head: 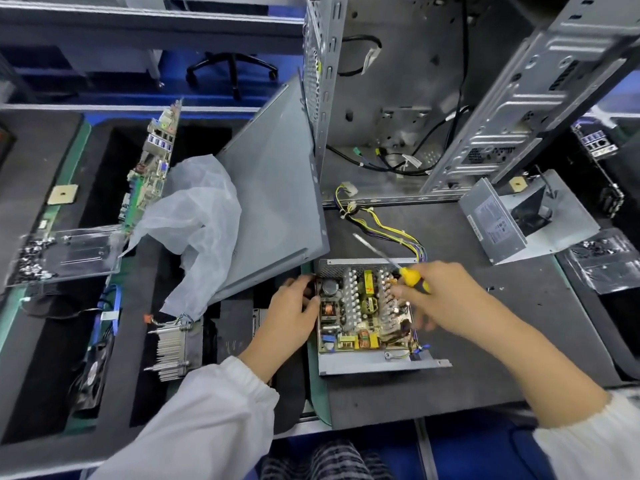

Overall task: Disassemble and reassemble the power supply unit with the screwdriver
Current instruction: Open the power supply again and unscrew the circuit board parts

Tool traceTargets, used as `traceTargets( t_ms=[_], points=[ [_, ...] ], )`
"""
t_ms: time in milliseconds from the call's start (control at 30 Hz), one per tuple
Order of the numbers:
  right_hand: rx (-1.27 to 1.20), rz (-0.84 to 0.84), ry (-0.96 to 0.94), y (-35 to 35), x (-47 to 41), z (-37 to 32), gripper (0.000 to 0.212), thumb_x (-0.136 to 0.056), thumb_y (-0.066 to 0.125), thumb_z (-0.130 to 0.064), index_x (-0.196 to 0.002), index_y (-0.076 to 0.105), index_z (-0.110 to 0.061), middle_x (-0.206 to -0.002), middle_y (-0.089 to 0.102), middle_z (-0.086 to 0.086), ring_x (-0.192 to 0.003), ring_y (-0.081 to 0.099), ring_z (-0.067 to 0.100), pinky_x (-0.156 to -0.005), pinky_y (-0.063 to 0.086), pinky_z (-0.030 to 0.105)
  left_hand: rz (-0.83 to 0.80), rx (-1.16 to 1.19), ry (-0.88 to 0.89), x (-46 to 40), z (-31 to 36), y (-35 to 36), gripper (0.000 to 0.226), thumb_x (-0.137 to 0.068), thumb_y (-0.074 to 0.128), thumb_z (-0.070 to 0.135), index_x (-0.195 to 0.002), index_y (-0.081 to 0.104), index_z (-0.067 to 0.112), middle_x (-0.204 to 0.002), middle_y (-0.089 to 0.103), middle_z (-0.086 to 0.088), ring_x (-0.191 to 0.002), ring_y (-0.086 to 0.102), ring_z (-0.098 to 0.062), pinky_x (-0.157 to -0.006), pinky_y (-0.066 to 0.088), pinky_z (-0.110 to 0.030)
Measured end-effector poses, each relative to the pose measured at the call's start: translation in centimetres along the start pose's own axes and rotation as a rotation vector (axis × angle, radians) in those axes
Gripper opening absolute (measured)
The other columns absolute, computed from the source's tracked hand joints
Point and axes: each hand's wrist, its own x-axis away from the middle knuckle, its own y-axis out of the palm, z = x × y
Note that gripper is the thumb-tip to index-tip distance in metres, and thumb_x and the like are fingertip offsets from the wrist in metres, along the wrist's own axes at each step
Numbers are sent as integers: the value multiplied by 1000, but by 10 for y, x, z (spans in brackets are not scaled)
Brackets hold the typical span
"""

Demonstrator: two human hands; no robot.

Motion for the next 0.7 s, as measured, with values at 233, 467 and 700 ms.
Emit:
traceTargets(
  t_ms=[233,467,700],
  points=[
    [46,151,30,20,1,14,39,-73,67,-61,-74,51,-25,-59,55,-2,-58,50,13,-54,38,29,-35,3,-41,-5,0,5,47,-99,49,7,-145,40,14,-102,55,-5,-88,57,-21,-88,49,-32],
    [154,212,-8,52,-4,2,25,-85,58,-38,-91,44,-18,-64,49,-5,-69,55,26,-56,43,34,-73,43,-95,-11,3,-1,44,-96,54,4,-137,44,14,-95,58,-12,-88,64,-29,-88,53,-40],
    [83,243,-38,58,0,10,26,-83,62,-23,-87,38,-17,-65,53,-2,-58,50,21,-50,31,33,-102,137,-102,-7,1,-2,45,-93,58,0,-134,45,14,-87,54,-5,-79,59,-19,-73,57,-24]
  ],
)
